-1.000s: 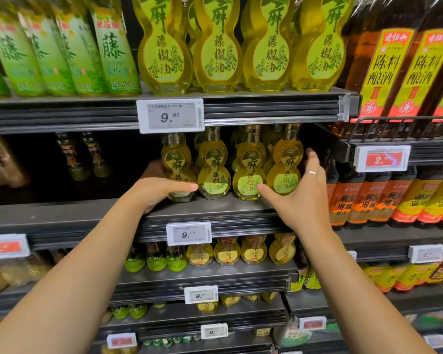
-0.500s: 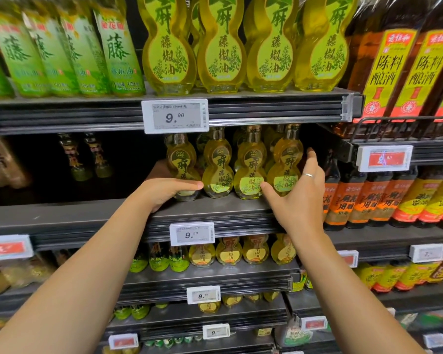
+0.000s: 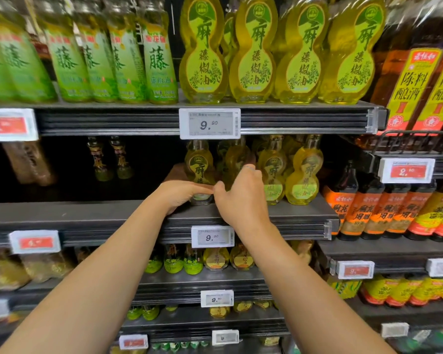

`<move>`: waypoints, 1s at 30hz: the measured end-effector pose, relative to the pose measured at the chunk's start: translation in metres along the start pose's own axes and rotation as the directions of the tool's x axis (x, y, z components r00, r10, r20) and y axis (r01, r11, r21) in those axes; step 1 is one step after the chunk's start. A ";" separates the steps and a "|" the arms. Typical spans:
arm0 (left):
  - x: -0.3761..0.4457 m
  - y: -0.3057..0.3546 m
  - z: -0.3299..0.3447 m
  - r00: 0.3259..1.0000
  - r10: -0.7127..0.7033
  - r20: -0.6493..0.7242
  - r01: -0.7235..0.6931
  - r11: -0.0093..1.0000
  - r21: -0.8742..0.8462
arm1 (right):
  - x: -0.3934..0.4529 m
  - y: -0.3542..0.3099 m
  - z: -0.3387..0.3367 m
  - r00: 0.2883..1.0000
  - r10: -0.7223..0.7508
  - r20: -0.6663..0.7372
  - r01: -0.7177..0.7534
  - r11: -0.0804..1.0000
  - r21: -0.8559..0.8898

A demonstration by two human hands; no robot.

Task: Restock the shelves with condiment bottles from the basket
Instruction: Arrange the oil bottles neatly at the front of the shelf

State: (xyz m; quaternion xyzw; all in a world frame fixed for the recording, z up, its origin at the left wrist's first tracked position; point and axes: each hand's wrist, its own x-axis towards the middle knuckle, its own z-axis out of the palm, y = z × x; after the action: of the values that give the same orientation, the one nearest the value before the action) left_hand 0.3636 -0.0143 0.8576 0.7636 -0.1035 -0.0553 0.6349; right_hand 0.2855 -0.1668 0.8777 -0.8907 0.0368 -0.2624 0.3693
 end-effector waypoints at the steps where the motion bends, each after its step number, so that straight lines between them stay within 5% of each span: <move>1: 0.001 0.001 -0.001 1.000 0.000 0.016 0.000 1.000 0.009 | -0.001 0.000 0.003 1.000 0.008 -0.006 -0.008 1.000 0.017; 7: 0.006 -0.001 -0.012 0.994 0.029 0.107 -0.035 0.998 0.055 | -0.005 0.008 0.012 1.000 0.029 0.012 -0.029 0.999 0.028; 13: 0.004 0.009 -0.014 0.958 -0.143 0.247 0.108 0.982 0.152 | 0.001 0.009 0.023 0.980 0.135 0.143 -0.151 0.983 0.101; 30: -0.010 -0.003 -0.020 0.991 -0.095 -0.099 0.121 0.947 0.298 | -0.017 0.012 0.015 1.000 -0.001 -0.017 0.000 0.995 -0.097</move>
State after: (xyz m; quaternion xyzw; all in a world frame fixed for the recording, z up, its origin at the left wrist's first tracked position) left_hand 0.3586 0.0072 0.8583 0.8582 -0.0422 -0.0413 0.5099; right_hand 0.2801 -0.1618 0.8534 -0.9055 0.0524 -0.2677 0.3251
